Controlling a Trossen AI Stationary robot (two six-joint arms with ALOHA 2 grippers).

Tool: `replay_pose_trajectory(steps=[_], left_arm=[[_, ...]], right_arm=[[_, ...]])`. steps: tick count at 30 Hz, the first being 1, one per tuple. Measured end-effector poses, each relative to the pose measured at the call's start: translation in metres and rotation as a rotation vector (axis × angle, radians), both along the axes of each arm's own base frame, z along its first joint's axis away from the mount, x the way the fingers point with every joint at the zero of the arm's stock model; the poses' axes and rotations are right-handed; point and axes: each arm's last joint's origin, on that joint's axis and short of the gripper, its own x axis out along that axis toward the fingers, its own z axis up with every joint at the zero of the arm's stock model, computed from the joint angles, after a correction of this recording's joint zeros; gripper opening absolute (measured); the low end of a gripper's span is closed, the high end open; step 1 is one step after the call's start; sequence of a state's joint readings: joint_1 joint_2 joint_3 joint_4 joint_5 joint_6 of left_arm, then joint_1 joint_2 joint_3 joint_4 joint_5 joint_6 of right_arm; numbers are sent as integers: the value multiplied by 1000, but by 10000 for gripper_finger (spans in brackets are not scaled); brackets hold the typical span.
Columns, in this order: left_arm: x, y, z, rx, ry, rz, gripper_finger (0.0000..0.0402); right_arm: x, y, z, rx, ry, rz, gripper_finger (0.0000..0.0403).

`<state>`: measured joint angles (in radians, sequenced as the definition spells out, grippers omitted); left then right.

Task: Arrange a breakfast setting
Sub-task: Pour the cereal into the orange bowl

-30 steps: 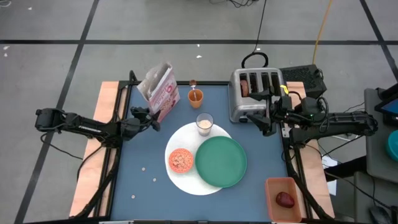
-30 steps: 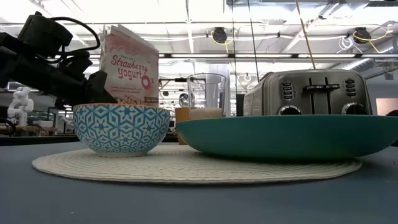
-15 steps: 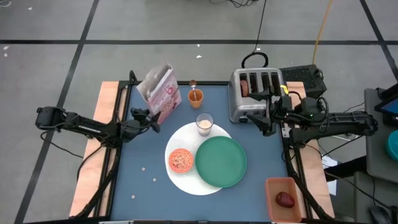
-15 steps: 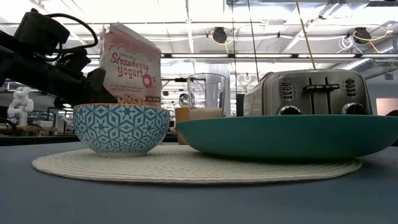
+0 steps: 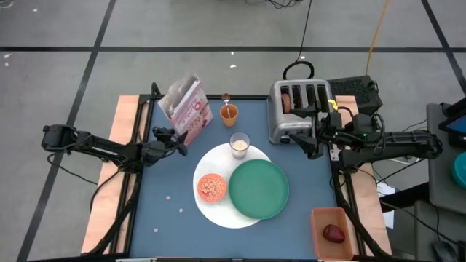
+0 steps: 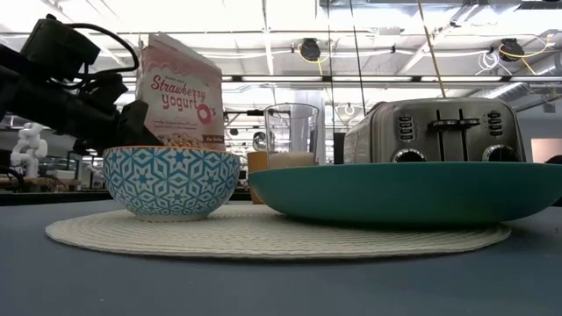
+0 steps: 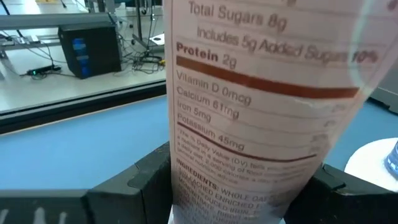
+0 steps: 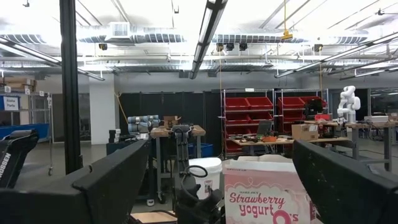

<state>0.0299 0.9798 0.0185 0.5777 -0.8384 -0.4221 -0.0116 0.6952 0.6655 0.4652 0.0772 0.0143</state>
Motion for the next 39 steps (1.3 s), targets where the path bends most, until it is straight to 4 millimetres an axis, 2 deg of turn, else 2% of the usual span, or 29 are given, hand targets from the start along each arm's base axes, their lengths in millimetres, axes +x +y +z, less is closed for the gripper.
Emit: replay_pose_trajectory(steps=[12,16,19,22,39], left_arm=[[1,-1,0,-3,19,-54,234],[1,-1,-1,-9,18,-64,265],[3,-3,-2,-26,44,-156,291],[4,-4,-1,-58,24,-175,305],[4,-10,-4,-124,-10,-157,308]], right_arm=[[0,0,0,0,0,0,391],[0,0,0,0,0,0,391],[0,0,0,0,0,0,391],[0,0,0,0,0,0,391],[0,0,0,0,-1,0,391]])
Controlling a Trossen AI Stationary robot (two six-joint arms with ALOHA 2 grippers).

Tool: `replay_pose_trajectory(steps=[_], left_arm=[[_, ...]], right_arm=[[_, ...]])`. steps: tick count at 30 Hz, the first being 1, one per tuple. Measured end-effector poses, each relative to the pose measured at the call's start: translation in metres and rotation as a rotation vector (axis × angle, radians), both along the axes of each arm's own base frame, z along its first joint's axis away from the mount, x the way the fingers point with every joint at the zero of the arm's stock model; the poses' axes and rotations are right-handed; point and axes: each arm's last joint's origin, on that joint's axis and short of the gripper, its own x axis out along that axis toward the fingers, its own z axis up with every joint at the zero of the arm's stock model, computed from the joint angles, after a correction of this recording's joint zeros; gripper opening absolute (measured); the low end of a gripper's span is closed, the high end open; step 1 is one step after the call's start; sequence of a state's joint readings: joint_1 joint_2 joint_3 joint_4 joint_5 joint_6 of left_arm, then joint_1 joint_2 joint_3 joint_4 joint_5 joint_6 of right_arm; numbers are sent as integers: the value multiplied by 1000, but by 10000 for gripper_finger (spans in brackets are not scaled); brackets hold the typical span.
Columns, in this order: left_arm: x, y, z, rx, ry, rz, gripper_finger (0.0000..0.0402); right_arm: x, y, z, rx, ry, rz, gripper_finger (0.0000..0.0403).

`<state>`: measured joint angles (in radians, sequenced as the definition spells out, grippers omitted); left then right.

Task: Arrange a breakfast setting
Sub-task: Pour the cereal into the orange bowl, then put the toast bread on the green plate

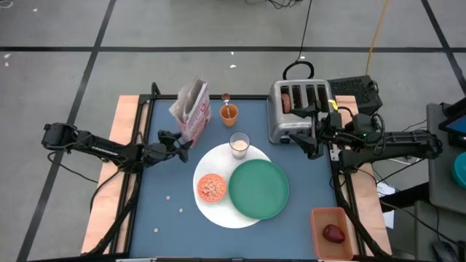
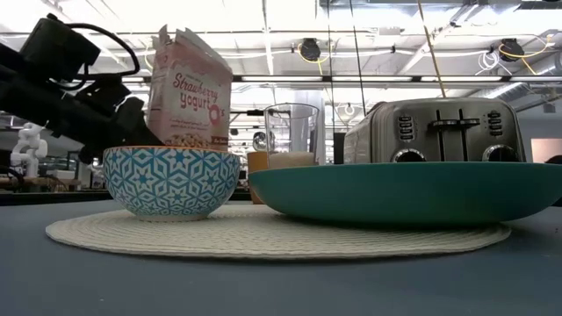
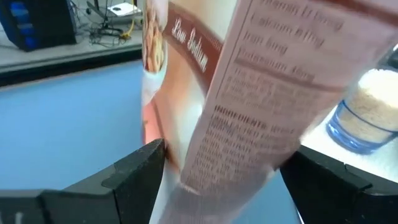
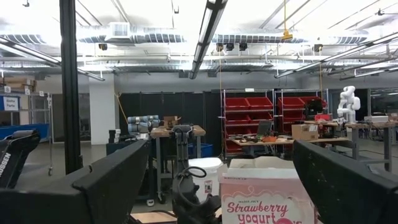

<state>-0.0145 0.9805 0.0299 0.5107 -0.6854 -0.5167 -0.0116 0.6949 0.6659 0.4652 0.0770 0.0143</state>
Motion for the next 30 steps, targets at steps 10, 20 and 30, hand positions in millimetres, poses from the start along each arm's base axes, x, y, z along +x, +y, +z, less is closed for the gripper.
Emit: replay_pose_trajectory(steps=[10,20,30], left_arm=[[-3,-9,1,4,-17,9,308],[-13,-21,1,-66,-12,-47,308],[-12,-41,29,-89,8,-173,308]], right_arm=[[0,0,0,0,0,0,391],[0,0,0,0,0,0,391],[0,0,0,0,0,0,391]])
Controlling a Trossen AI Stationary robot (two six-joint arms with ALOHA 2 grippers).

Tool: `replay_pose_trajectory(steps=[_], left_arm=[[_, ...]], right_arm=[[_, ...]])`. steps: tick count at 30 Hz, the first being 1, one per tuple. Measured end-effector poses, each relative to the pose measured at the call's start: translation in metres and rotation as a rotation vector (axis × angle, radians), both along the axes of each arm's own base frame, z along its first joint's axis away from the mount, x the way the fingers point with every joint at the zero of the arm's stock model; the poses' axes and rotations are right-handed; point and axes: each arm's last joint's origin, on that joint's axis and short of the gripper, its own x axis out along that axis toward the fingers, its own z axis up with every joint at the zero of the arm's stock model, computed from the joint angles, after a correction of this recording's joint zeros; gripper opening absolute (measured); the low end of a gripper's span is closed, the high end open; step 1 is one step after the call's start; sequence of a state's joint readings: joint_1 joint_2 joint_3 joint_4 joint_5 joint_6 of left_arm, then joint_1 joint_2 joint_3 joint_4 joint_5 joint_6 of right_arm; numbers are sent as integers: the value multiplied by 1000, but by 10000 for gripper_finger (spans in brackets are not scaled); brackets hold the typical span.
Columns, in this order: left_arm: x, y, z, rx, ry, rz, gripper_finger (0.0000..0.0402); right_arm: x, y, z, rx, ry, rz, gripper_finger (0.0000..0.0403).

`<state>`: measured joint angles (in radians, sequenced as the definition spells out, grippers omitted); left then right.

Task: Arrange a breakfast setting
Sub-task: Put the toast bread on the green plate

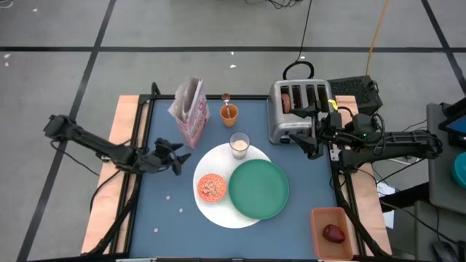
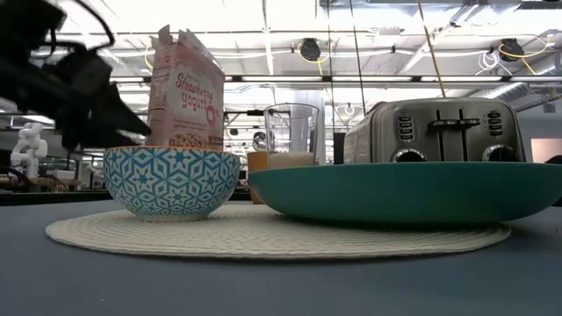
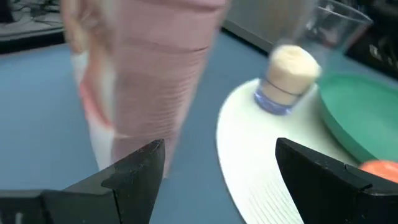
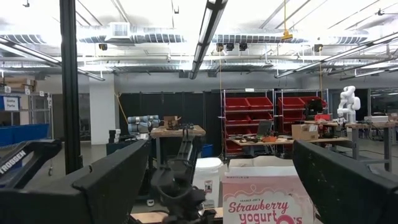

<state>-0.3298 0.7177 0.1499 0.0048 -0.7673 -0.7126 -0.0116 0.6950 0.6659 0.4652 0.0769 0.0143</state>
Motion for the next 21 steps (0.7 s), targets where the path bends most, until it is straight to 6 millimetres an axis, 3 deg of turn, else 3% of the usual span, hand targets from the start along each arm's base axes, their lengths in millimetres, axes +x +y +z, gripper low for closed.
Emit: replay_pose_trajectory(steps=[6,14,18,21], left_arm=[[5,-17,40,102,58,-127,308],[8,-34,53,246,-22,-268,308],[20,-43,64,304,-117,-473,308],[28,-49,71,390,-204,-587,308]], right_arm=[[0,0,0,0,0,0,391],[1,0,-1,0,5,0,391],[7,0,-4,35,25,6,391],[12,-3,-8,65,53,-86,391]])
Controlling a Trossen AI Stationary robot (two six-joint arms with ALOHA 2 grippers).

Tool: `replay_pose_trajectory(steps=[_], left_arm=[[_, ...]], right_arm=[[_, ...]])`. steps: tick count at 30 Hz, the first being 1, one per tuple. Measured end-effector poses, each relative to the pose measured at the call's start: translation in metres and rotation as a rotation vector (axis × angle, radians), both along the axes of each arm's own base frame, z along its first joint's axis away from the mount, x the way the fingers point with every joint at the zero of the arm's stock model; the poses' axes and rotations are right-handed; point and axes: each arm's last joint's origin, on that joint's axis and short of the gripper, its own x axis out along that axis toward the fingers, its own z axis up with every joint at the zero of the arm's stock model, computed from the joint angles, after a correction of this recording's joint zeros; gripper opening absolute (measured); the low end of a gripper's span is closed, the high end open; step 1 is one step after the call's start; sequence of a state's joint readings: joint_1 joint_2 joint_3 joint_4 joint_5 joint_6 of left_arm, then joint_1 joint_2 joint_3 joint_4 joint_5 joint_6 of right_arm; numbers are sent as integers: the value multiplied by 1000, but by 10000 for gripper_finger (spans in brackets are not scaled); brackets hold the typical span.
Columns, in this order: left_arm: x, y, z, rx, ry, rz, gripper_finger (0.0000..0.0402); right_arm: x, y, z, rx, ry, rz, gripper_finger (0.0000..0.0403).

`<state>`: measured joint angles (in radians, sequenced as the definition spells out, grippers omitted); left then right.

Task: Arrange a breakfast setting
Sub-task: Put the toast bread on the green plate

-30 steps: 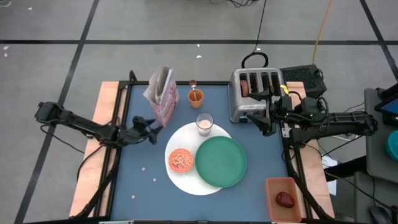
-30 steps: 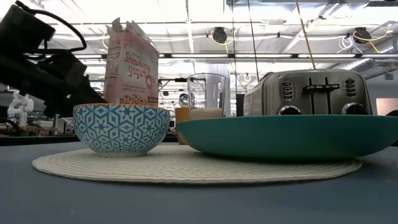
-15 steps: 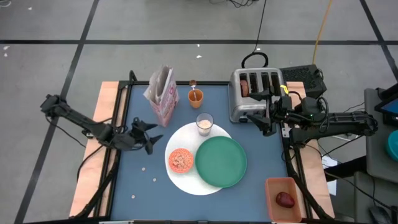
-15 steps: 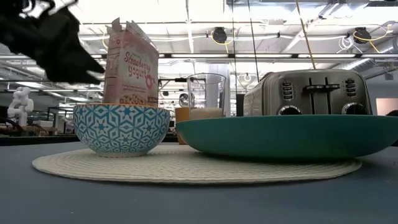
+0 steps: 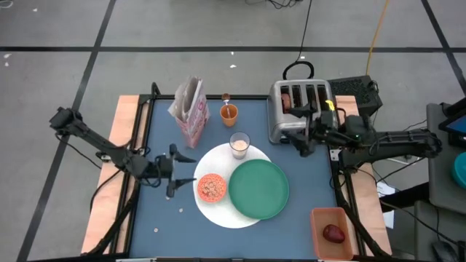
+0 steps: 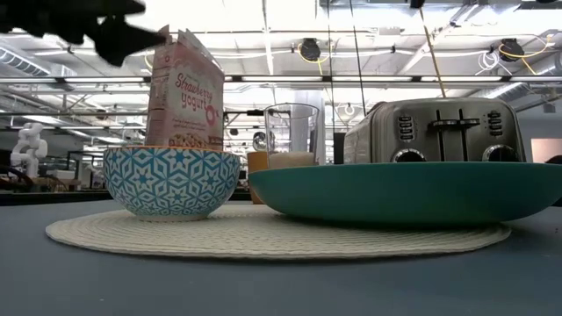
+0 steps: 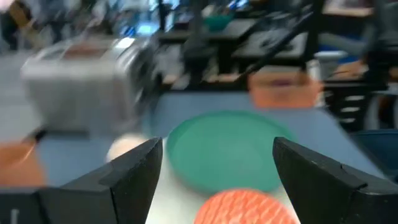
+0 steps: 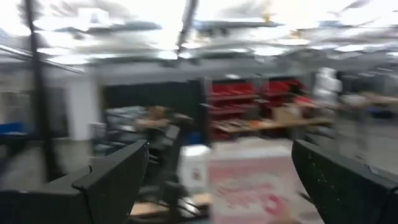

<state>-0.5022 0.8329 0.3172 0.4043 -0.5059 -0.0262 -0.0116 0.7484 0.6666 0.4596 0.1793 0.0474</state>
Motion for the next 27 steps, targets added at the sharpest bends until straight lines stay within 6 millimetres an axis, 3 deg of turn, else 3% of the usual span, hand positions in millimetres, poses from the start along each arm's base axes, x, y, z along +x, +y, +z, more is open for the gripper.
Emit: replay_pose_trajectory(steps=[6,15,22,27], left_arm=[[11,-2,-6,27,0,2,308],[22,1,-16,-10,26,42,308],[22,1,-16,-11,28,43,308],[22,1,-16,-16,27,44,308]], right_arm=[[2,-10,8,107,153,-329,389],[12,-36,43,291,429,-740,342],[25,-61,57,355,615,-888,316],[32,-75,58,442,684,-830,314]])
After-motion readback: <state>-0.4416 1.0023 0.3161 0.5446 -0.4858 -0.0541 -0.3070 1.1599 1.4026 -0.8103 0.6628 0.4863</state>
